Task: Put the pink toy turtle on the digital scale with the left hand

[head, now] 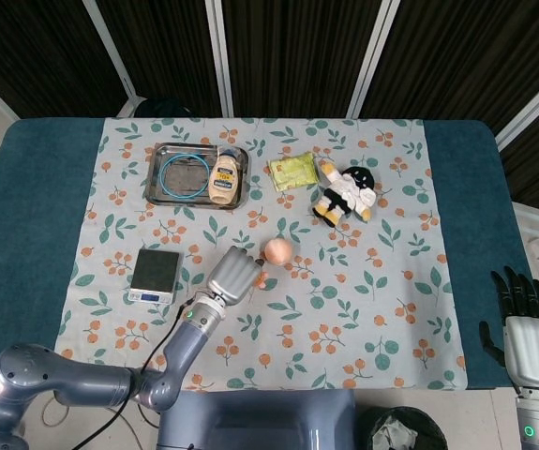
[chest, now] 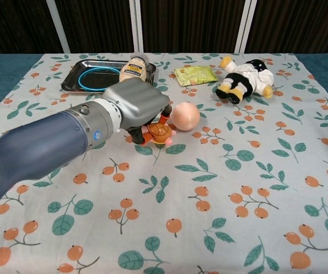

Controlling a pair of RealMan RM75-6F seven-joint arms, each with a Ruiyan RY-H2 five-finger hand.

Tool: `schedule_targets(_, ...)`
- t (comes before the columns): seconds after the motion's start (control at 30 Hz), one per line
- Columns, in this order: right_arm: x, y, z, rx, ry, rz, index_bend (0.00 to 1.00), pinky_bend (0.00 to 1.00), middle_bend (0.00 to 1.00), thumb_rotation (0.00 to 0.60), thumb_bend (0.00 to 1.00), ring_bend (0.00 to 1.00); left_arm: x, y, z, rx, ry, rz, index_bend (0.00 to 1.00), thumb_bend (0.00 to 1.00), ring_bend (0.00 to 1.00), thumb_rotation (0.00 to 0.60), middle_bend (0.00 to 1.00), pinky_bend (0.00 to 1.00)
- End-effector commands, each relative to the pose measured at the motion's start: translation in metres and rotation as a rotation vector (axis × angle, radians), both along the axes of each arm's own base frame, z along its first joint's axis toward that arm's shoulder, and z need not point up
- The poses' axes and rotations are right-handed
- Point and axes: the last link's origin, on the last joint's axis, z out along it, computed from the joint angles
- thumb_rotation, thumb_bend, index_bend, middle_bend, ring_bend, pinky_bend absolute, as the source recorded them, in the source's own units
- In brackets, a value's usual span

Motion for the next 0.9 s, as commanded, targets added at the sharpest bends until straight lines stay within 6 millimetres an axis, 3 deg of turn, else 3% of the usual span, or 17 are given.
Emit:
schedule_targets(0.03, 0.000, 0.000, 0.000, 0.000, 0.000, 0.000, 0.01, 0.00, 0.00, 0.600, 0.50, 0.01, -0.011, 0.001, 0.016, 0.021, -0.005, -0.011, 0.44, 0.45, 0.48, 0.600, 0.62, 0.59)
schedule_targets(0.2, 0.001, 0.000, -0.001, 0.003, 0.000, 0.002, 0.01, 0.00, 0.00, 0.600, 0.50, 0.01, -0.046, 0.005, 0.051, 0.023, -0.026, 0.008, 0.44, 0.45, 0.48, 0.600, 0.62, 0.58)
schedule_targets(0.4, 0.004, 0.001, -0.004, 0.011, 0.005, 0.006, 0.01, 0.00, 0.00, 0.600, 0.50, 0.01, -0.104, 0.008, 0.091, 0.051, -0.025, 0.061, 0.44, 0.45, 0.47, 0.600, 0.61, 0.57)
schedule_targets(0.9, 0.003, 0.000, -0.007, 0.016, 0.006, 0.001, 0.01, 0.00, 0.00, 0.600, 0.50, 0.01, -0.197, -0.009, 0.131, 0.064, -0.011, 0.120, 0.44, 0.45, 0.46, 0.600, 0.60, 0.57)
